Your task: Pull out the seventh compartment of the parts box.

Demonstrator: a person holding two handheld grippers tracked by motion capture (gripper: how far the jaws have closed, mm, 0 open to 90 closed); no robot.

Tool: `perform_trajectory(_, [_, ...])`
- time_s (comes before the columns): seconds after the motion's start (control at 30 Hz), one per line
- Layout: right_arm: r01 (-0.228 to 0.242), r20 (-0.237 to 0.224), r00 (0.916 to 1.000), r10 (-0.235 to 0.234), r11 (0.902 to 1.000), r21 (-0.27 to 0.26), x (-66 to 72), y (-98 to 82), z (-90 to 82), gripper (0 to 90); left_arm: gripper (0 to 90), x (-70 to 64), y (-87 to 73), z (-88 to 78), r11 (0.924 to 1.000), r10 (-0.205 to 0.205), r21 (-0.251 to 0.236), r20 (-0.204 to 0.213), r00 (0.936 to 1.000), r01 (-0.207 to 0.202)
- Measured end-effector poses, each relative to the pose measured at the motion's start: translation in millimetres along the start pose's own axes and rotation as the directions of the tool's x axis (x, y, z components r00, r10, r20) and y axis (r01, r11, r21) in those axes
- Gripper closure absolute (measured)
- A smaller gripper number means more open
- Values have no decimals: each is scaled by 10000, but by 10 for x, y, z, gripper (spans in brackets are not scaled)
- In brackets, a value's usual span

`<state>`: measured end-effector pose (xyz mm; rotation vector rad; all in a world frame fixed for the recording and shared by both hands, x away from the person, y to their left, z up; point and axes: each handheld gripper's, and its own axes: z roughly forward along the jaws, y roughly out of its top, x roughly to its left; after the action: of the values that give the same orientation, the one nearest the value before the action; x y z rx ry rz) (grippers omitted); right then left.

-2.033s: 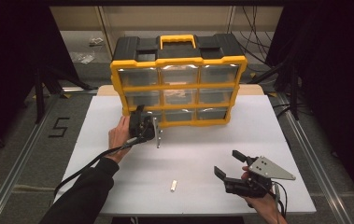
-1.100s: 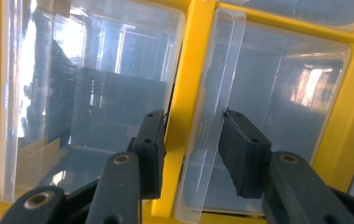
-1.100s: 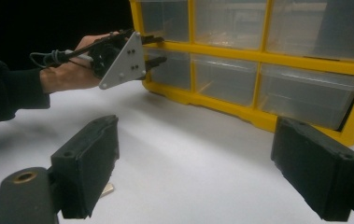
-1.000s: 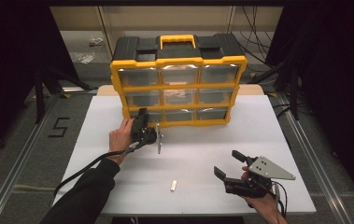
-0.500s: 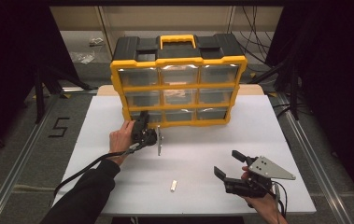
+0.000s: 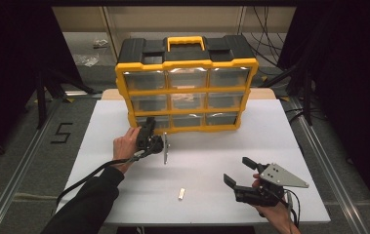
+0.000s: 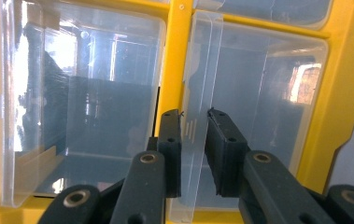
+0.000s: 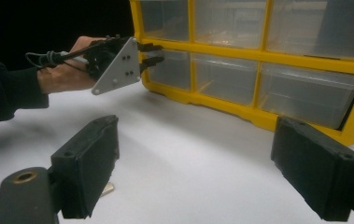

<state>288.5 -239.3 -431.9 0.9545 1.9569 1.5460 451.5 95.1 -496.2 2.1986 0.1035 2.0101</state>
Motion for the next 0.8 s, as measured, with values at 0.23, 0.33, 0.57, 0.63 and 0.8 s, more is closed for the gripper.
perform_trajectory(0.23, [0, 7, 10000, 0, 10000, -6, 0, 1, -1, 162, 761, -7, -4, -41, 9999, 147, -78, -36, 9999, -148])
perform_trajectory(0.33, [-1, 13, 10000, 1, 10000, 1, 1, 1, -2, 162, 762, -5, -5, -67, 9997, 256, -63, 8, 9997, -256])
perform_trajectory(0.57, [-8, 17, 10000, 8, 10000, -4, 1, 1, -3, 162, 765, -11, -11, -123, 9992, 382, -86, 9, 9993, -382])
perform_trajectory(0.63, [-3, 18, 10000, 3, 10000, -7, 1, 2, -4, 162, 772, -18, -15, -153, 9990, 442, -112, -17, 9990, -442])
perform_trajectory(0.8, [4, 15, 10000, -4, 10000, -14, 0, 2, -7, 162, 785, -26, -25, -203, 9988, 467, -158, -16, 9989, -467])
